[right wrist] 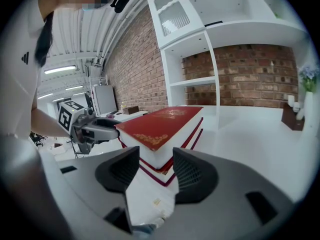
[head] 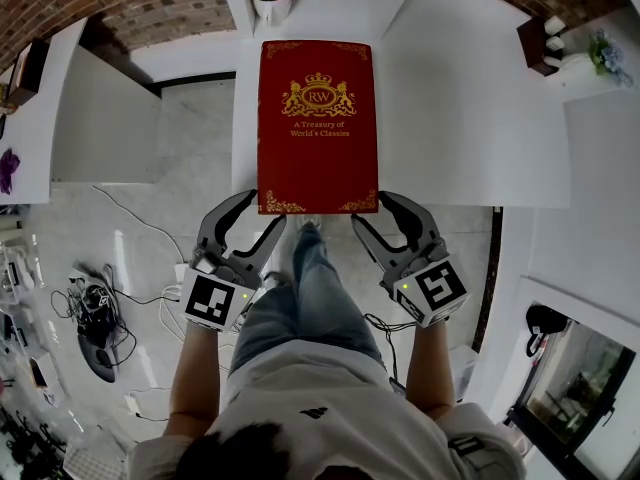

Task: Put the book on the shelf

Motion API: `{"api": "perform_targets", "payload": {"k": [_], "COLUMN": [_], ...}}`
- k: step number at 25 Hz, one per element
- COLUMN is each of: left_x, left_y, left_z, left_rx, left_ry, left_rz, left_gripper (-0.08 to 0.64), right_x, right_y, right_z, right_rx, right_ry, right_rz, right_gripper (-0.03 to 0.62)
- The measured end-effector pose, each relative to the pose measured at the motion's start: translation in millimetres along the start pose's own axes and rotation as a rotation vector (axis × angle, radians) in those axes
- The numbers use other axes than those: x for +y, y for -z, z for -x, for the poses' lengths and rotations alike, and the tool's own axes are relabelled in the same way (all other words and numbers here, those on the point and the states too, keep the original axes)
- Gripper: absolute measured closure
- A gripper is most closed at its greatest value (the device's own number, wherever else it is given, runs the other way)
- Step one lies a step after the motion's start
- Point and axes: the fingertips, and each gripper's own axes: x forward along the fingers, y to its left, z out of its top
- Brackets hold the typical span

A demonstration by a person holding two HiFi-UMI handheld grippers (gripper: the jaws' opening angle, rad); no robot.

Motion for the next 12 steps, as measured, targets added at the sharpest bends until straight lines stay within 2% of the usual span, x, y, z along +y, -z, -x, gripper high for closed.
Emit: {"api": "perform_targets", "payload": {"k": [12], "left_x": [-0.5], "left_y": [1.4], "left_z": [-0.4], "left_rx": [-0.008], "left_ry": [0.025], "left_rz": [0.003], "left_gripper": [0.35], "right_x": [2.0], "right_y": [3.4], "right_z": [-8.6], "right_rx": [0.013], "right_ry": [-0.038], "right_rz": [0.014], "right_gripper": [0.377]}}
